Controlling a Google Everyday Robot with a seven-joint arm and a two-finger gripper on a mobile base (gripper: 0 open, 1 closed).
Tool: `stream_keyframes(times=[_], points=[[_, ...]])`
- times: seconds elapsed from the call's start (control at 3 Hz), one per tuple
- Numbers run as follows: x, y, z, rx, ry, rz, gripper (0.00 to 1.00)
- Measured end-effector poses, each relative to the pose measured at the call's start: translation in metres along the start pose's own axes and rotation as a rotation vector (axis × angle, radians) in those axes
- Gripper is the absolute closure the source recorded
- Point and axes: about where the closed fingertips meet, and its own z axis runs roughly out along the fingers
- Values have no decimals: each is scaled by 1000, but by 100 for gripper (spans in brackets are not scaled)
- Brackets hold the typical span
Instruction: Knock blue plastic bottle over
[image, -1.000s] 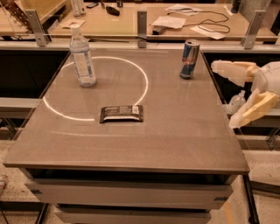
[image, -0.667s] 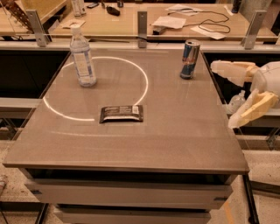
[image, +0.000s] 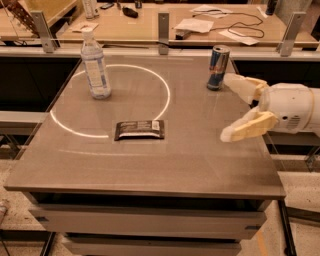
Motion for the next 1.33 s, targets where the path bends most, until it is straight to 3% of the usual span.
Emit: stream_keyframes(times=[0.33,0.67,1.33], points=[[1,-24,45,42,-67,-29,0],[-4,-40,87,58,-55,-49,0],[6,-66,151,101,69,14,0]])
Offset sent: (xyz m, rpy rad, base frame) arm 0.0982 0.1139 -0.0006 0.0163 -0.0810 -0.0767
